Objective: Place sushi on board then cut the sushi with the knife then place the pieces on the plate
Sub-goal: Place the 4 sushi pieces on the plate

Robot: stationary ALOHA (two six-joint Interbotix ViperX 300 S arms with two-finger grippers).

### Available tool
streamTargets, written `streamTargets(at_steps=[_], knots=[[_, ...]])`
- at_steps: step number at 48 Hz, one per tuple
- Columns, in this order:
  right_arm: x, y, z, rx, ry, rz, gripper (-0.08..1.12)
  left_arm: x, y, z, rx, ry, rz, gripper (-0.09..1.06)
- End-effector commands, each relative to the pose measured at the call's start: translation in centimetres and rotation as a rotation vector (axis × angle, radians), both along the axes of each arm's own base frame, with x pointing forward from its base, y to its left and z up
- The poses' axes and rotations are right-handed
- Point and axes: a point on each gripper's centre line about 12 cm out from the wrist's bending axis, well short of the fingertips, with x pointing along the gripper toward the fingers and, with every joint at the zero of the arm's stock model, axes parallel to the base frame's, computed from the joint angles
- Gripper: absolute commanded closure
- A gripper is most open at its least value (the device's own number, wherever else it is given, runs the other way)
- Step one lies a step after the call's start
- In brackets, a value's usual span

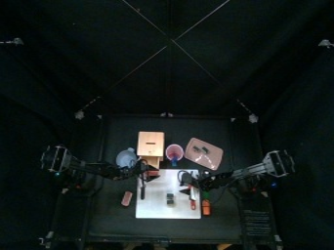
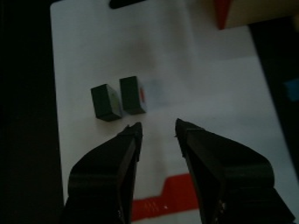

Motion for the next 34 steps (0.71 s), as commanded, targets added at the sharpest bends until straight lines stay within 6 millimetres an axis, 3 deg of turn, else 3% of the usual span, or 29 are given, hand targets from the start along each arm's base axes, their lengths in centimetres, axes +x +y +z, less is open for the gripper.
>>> streamTargets(at_steps=[1,14,34], knots=[[2.7,1.7,0.4,0.004,-0.019,0.033,0.29,0.8,0.0,1.3,0.011,-0.046,-0.005,0.21],[5.1,2.3,-1.4,-0.031,0.012,0.054,0.29,0.7,0.0,1.2,0.009,-0.040,-0.007,0.21],[5.7,1.7,-2.2,-0.038,0.028,0.040,0.29,0.5,-0.1,0.9,0.007,-0.031,-0.008,0.21]])
